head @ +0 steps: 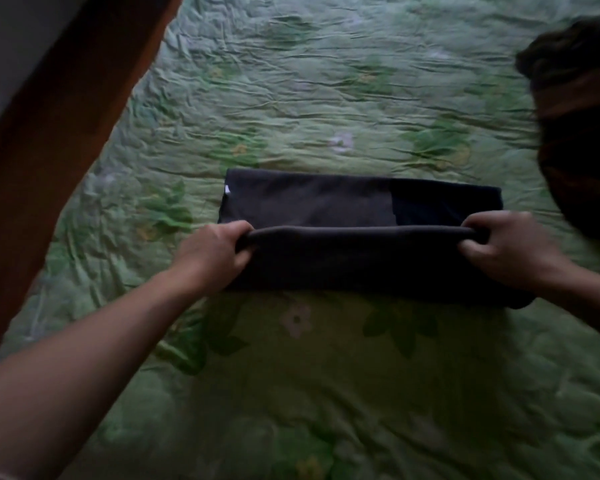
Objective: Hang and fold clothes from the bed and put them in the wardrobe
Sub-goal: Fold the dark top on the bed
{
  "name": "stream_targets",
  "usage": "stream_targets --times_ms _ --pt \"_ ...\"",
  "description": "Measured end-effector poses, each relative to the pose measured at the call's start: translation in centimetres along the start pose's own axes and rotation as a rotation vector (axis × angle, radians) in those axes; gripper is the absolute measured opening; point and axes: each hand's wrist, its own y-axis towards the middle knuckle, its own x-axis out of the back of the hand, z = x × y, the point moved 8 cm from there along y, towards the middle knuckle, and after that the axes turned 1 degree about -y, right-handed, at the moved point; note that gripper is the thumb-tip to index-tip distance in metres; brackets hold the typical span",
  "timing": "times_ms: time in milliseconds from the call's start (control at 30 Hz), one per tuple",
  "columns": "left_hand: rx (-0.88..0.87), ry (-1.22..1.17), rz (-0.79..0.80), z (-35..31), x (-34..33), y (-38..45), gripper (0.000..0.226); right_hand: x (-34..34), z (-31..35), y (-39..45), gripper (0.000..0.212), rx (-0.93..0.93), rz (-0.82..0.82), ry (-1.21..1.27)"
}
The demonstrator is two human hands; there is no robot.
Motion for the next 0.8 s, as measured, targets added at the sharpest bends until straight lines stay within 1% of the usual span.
stream_targets --times_ms 67,100,167,200,267,333,367,400,500,567,633,733,800 --pt "0.098 -0.116 -0.020 1.0 0.8 1.8 0.016 0.3 -0.7 1.3 0.004 -0.053 0.014 0.060" --pt "0.154 -0.227 -0.032 1.7 1.0 2.7 0.014 0.5 -1.0 1.9 0.004 -0.083 0.021 0.108" --pt "0.269 -0.532 -0.020 2.7 1.0 4.4 0.011 0.5 -2.5 3.1 0.004 -0.183 0.026 0.292" --pt "0.311 -0.678 0.011 2.9 0.9 5.0 0.010 0.3 -3.4 3.7 0.004 -0.243 0.024 0.401" --pt "0.380 -0.895 0.130 3.1 0.2 6.0 0.012 -0.5 -5.1 4.5 0.007 -0.352 0.024 0.561" --pt "0.422 -0.994 0.220 3.1 -0.5 7.1 0.013 -1.3 -6.5 5.5 0.011 -0.435 0.019 0.641" --pt "0.423 -0.993 0.220 3.3 -0.6 7.9 0.012 -1.7 -7.0 6.0 0.012 -0.465 0.015 0.665" --pt "0.416 -0.969 0.186 3.5 -0.5 8.9 0.010 -2.0 -7.4 6.6 0.012 -0.483 0.009 0.681" --pt "0.378 -0.869 0.028 4.1 -0.3 11.8 0.011 -2.5 -7.9 8.8 0.012 -0.466 -0.018 0.675" --pt "0.372 -0.788 -0.031 4.2 -0.9 13.3 0.009 -2.6 -8.0 10.1 0.010 -0.421 -0.056 0.581" --pt "0.378 -0.655 -0.081 4.4 -1.7 14.1 0.012 -2.7 -8.0 11.1 0.006 -0.386 -0.079 0.450" --pt "0.333 -0.457 -0.135 4.0 -2.1 14.5 0.018 -3.5 -8.2 12.1 0.019 -0.349 -0.083 0.284" --pt "0.299 -0.406 -0.159 3.8 -2.2 14.7 0.019 -3.7 -8.0 12.4 0.023 -0.320 -0.096 0.200"
